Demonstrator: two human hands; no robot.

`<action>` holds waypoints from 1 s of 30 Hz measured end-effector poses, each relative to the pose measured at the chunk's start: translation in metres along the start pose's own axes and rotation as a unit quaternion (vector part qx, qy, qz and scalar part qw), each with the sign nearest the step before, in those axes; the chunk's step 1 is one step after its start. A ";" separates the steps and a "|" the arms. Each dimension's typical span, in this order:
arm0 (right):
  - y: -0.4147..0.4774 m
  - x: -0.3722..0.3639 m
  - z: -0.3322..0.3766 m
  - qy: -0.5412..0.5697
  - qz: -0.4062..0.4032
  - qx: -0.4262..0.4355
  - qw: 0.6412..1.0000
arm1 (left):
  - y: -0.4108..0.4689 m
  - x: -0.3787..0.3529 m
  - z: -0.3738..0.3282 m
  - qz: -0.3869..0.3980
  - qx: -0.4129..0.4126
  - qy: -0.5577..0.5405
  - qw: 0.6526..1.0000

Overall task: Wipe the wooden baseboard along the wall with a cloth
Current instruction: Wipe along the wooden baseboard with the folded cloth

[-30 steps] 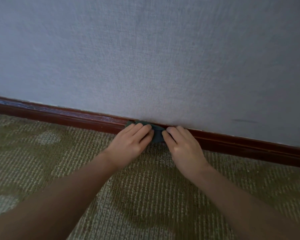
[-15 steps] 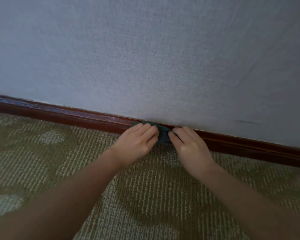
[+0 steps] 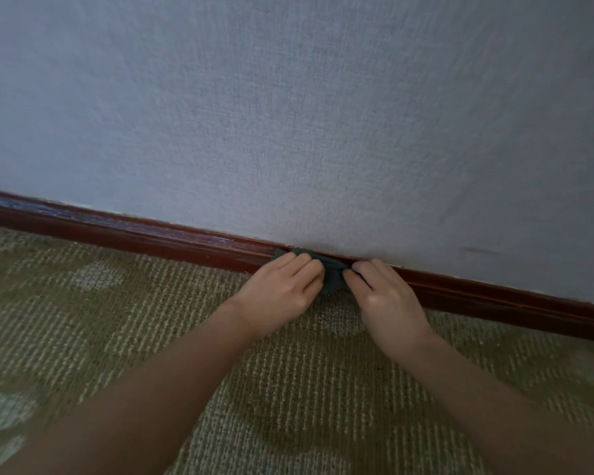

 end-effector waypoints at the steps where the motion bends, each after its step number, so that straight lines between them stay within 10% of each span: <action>1: 0.004 0.001 0.003 0.004 0.009 -0.002 1.000 | -0.002 0.002 0.003 0.007 -0.006 0.003 1.000; 15: 0.009 0.038 0.053 -0.028 0.192 0.056 0.979 | -0.038 0.054 0.001 0.073 -0.025 -0.036 0.996; 30: 0.008 0.025 0.043 -0.029 0.194 0.110 0.974 | -0.036 0.051 0.002 0.102 -0.020 0.003 0.995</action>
Point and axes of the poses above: each hand's wrist, its own y-axis towards the middle knuckle, its own x-axis out of the back of the hand, z = x × y, the point moved 5 cm from there along y, towards the middle knuckle, and after that the axes turned 2 degrees about x, right-handed, at the moved point
